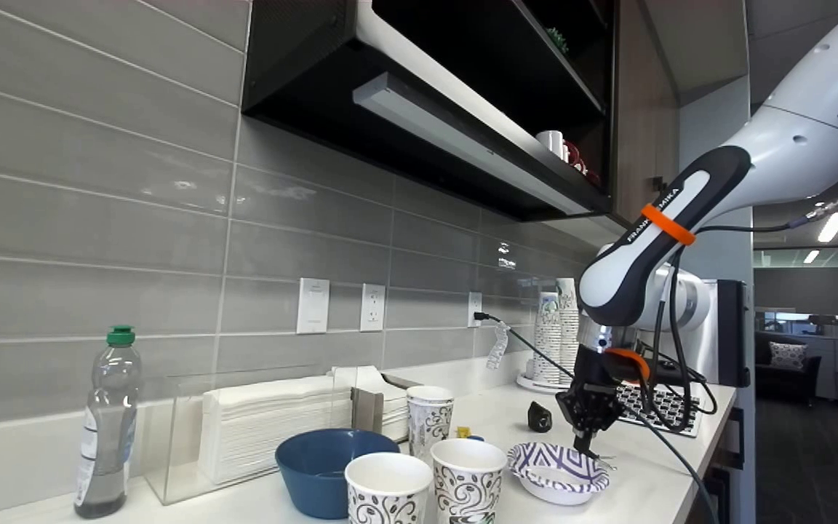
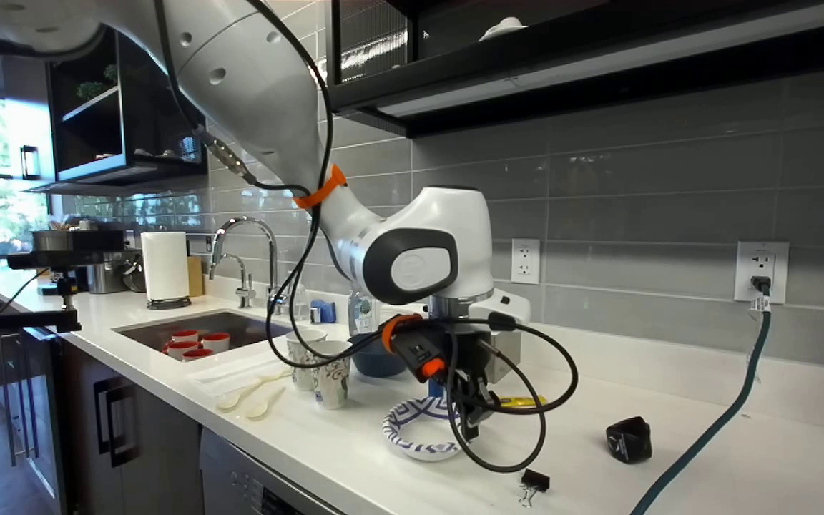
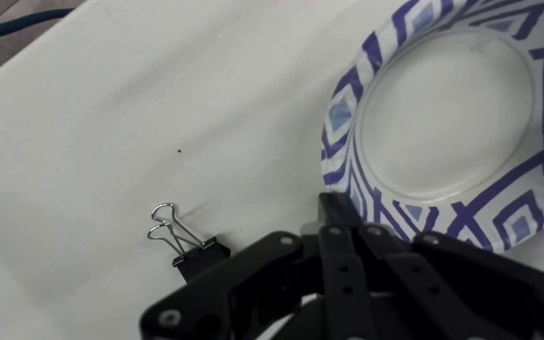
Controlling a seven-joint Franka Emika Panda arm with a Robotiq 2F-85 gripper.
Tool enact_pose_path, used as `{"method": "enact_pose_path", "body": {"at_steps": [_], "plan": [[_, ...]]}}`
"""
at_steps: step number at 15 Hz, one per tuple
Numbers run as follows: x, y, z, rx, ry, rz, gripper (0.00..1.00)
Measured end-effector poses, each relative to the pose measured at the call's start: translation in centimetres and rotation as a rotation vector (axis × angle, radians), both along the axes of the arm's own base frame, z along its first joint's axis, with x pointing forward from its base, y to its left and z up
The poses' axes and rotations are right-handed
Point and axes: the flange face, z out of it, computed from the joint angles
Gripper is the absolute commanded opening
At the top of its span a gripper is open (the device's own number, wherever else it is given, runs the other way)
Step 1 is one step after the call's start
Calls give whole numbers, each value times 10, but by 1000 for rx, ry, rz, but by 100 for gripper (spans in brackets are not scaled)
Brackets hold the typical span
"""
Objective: Pick up one paper bowl from the stack of paper bowls and put it on the kitchen counter
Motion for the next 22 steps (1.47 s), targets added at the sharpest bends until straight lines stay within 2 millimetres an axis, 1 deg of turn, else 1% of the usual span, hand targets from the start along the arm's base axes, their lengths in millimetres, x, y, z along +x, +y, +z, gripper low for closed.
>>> {"method": "enact_pose_path", "body": {"at_steps": [7, 13, 14, 15, 16, 17, 19, 20, 22], "plan": [[0, 10, -3, 16, 25, -9, 0], [-8, 19, -10, 58, 102, -85, 0], [-10, 22, -11, 65, 116, -97, 26], [-11, 24, -11, 70, 125, -106, 28], [-12, 28, -10, 73, 129, -113, 33], [-12, 32, -8, 75, 126, -119, 41], [-12, 38, -1, 79, 112, -140, 54], [-11, 41, 4, 80, 99, -156, 62], [-9, 43, 14, 83, 66, -200, 74]]}}
